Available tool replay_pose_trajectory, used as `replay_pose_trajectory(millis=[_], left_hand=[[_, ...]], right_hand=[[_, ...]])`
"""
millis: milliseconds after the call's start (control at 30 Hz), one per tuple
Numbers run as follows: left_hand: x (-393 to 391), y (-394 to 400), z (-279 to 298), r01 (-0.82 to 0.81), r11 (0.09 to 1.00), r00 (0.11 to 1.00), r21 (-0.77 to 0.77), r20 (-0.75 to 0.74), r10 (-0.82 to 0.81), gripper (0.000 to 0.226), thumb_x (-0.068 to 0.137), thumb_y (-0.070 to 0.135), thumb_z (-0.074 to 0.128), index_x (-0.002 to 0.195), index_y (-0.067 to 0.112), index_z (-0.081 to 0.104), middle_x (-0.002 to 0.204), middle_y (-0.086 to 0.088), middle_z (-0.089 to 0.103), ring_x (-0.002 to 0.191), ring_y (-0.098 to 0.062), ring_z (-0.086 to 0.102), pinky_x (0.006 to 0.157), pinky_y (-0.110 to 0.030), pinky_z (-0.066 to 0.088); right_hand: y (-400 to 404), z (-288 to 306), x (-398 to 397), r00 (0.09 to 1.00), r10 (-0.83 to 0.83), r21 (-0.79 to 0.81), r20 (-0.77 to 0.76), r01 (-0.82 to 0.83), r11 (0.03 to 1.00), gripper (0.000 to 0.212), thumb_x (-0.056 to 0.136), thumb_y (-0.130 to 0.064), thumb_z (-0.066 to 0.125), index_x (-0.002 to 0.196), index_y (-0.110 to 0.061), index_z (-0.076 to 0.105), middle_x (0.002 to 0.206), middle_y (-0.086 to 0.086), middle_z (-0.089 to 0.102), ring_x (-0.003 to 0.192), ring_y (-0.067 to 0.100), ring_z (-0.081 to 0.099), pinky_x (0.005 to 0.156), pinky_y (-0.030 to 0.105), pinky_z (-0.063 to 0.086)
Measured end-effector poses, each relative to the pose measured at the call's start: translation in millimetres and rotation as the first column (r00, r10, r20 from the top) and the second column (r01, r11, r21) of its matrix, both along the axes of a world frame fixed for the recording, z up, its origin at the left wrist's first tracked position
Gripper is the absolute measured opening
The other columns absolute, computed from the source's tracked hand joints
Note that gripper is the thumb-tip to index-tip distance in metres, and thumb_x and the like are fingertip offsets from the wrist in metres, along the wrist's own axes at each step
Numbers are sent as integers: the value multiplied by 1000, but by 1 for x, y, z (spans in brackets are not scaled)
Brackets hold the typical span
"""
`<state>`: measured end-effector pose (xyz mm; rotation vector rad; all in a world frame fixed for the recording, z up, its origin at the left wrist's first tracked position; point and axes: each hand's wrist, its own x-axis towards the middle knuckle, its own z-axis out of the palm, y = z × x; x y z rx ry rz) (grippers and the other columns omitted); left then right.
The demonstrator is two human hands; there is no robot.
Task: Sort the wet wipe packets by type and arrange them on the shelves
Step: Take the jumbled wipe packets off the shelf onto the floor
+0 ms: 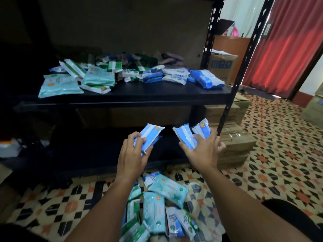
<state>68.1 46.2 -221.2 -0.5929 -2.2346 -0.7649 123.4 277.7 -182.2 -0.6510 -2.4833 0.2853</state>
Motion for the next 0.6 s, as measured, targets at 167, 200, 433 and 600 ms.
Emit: replay_pose_trajectory(millis=[167,200,433,600], left_hand=[[14,-11,-51,-31,997,994,-75,98,38,28,94,34,65,108,10,57,125,-4,49,91,-24,51,68,-37,48],[16,-13,-61,-35,995,992,-91,114,45,28,95,34,63,109,10,57,125,-5,49,91,-25,51,68,-38,48],[28,-25,-121,-52,983,934,-176,339,110,31,95,35,66,115,13,58,128,0,45,98,-25,53,74,-38,49],[32,-29,-150,-65,968,908,-244,387,158,30,93,34,68,113,11,62,124,-6,52,99,-30,57,74,-43,54]], right_hand=[[-1,-47,9,986,14,-56,164,-5,998,57,74,-72,66,111,-29,70,136,5,30,118,30,34,100,47,23],[-2,-56,11,977,12,-75,213,4,997,57,74,-70,67,112,-29,70,134,4,29,117,30,34,100,48,25],[-3,-115,19,855,34,-215,518,91,972,61,77,-69,67,123,-29,63,136,7,29,128,34,33,108,53,26],[2,-145,15,821,5,-276,571,187,943,60,75,-69,70,118,-27,67,149,15,24,137,41,26,112,57,23]])
